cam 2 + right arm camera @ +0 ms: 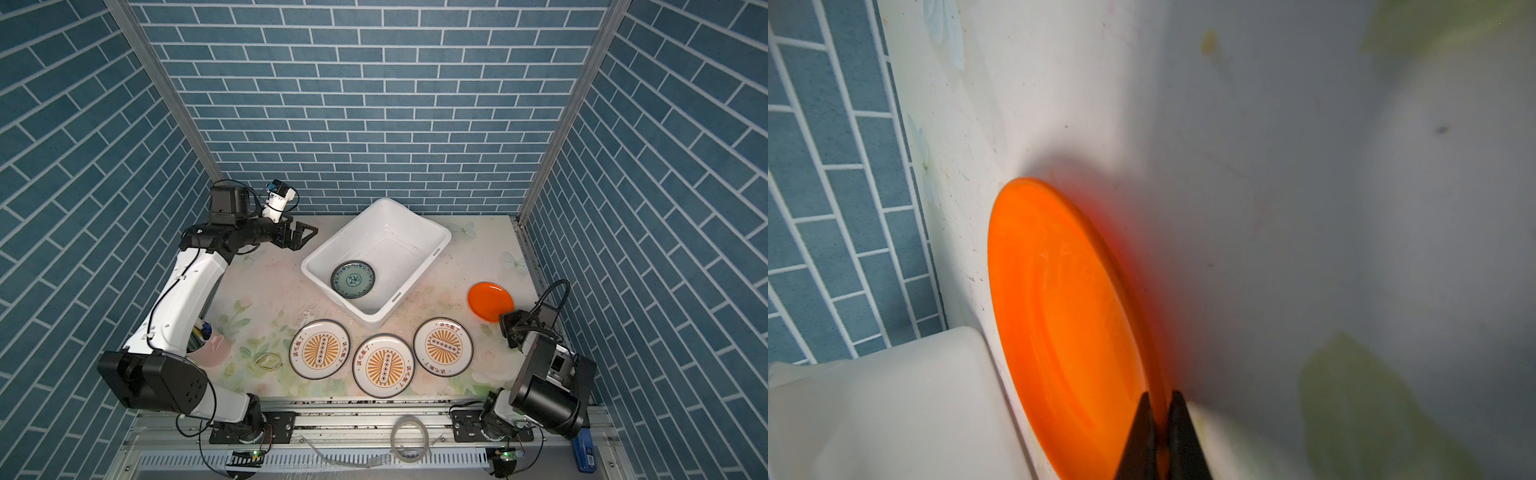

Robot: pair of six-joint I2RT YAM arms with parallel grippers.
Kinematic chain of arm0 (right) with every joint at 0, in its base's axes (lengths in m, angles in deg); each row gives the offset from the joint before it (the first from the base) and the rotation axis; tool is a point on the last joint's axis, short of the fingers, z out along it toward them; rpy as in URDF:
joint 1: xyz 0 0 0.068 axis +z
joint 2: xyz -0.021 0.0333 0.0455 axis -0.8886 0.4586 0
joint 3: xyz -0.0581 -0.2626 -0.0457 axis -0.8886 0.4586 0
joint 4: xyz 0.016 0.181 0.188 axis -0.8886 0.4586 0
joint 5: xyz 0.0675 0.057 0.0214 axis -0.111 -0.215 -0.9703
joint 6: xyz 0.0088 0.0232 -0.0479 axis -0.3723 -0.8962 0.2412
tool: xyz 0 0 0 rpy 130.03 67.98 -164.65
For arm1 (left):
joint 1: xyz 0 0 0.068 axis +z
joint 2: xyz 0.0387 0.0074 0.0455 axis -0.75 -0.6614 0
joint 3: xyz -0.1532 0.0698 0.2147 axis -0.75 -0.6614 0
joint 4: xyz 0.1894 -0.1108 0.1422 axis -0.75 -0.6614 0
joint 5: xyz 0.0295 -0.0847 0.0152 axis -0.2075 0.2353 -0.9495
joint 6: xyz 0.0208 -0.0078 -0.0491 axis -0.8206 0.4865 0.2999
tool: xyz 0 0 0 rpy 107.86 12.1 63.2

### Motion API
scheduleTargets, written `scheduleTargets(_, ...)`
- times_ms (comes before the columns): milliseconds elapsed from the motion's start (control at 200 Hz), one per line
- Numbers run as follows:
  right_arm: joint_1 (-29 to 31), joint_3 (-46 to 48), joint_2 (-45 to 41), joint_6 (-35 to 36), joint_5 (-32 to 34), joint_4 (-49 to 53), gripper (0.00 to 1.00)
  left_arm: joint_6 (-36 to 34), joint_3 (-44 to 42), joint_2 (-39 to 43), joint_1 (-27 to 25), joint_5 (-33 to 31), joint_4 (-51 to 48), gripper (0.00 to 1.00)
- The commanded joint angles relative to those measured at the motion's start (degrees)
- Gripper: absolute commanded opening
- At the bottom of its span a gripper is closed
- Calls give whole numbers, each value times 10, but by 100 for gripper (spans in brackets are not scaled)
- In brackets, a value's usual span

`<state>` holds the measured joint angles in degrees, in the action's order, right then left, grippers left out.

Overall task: Place the plates into the plastic bin on the countertop
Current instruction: 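Close the right gripper on the orange plate's rim and tilt it up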

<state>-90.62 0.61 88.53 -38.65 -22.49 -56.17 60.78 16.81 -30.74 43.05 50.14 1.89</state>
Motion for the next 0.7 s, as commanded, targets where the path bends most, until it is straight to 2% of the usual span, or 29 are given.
scheduleTargets(0, -2, -23, -23, -26, 2, 16, 0, 1, 19, -4, -1, 0, 2, 100)
scheduleTargets(400, -1, -76, -52, -25, -9, 63, 0, 2, 25, -13, -2, 0, 6, 99)
scheduleTargets(695, 0, -119, -84, 15, -4, 137, 0, 4, 35, -26, -1, -1, 5, 100)
